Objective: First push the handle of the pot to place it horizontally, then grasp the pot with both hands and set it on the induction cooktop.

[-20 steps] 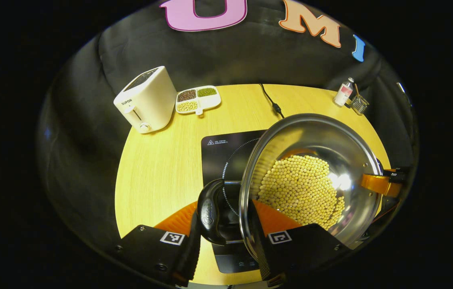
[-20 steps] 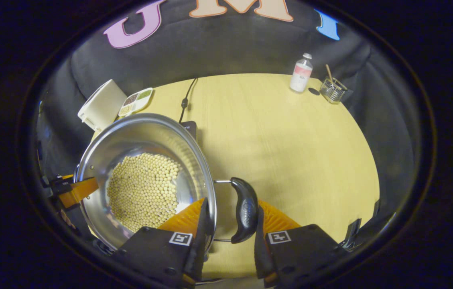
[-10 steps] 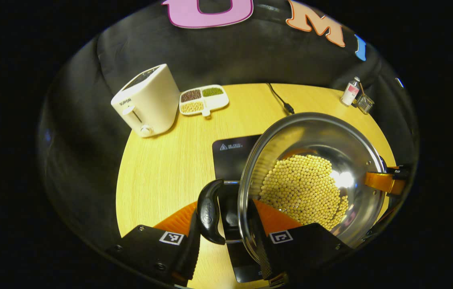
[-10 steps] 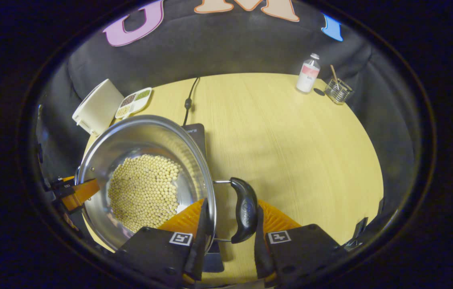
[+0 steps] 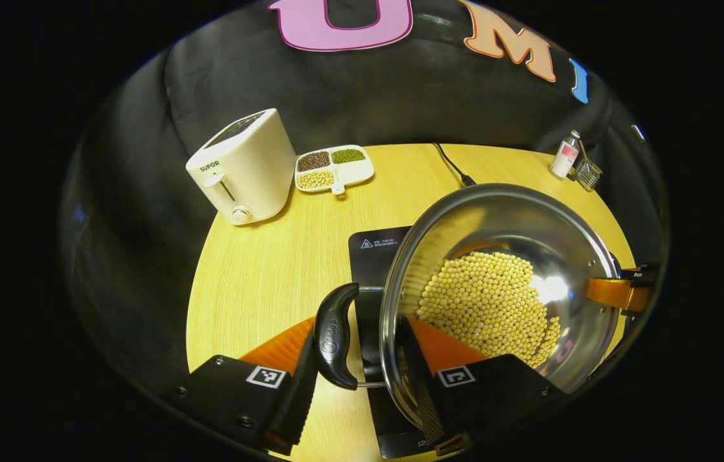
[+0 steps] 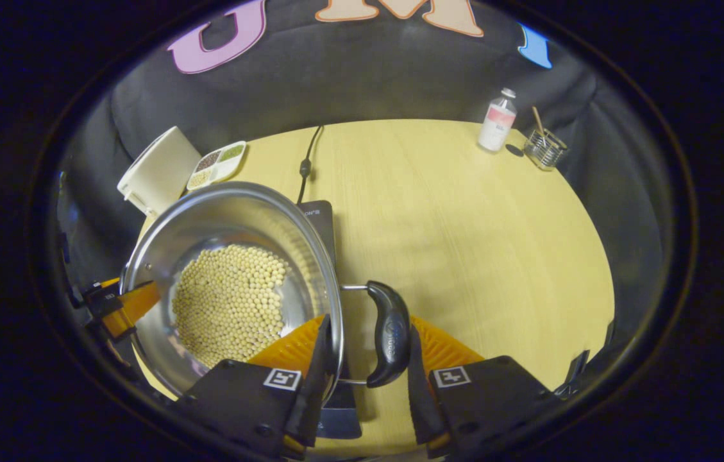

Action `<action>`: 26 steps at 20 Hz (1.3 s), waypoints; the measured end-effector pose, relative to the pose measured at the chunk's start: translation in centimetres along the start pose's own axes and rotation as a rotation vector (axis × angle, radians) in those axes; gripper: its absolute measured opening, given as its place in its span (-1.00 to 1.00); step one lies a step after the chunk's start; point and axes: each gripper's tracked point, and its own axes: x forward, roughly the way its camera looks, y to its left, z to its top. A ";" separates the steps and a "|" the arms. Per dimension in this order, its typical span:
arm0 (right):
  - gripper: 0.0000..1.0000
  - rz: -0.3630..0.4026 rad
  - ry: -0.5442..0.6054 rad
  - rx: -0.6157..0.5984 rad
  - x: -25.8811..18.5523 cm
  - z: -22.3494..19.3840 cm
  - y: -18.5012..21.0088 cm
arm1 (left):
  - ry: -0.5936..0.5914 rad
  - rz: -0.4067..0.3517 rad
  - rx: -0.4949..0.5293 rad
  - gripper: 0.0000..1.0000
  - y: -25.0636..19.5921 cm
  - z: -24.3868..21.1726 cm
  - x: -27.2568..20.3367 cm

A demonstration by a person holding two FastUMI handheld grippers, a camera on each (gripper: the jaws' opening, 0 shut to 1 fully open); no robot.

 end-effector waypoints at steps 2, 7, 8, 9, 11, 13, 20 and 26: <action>0.14 -0.002 -0.011 -0.001 -0.3 0.1 -0.4 | -0.039 0.021 -0.016 0.43 0.4 0.5 -0.6; 0.59 -0.014 -0.048 -0.010 -1.4 0.6 -1.6 | -0.134 0.066 0.042 0.62 0.7 3.1 -2.2; 0.72 -0.021 -0.059 -0.016 -1.8 0.7 -2.0 | -0.148 0.068 0.038 0.66 0.5 3.5 -2.6; 0.85 -0.011 -0.069 -0.014 -2.3 0.7 -2.1 | -0.154 0.065 0.032 0.68 0.2 3.4 -3.0; 0.98 0.015 -0.088 0.002 -3.2 0.8 -2.2 | -0.172 0.060 0.008 0.71 -0.4 3.3 -3.8; 1.00 0.030 -0.118 0.008 -4.3 0.9 -2.9 | -0.197 0.066 -0.018 0.73 -0.7 3.3 -5.0; 0.97 0.078 -0.248 0.025 -8.7 1.9 -7.0 | -0.308 0.085 -0.081 0.73 -3.7 3.7 -11.1; 0.96 0.143 -0.392 0.016 -14.2 2.9 -14.6 | -0.427 0.122 -0.127 0.73 -10.9 3.9 -18.5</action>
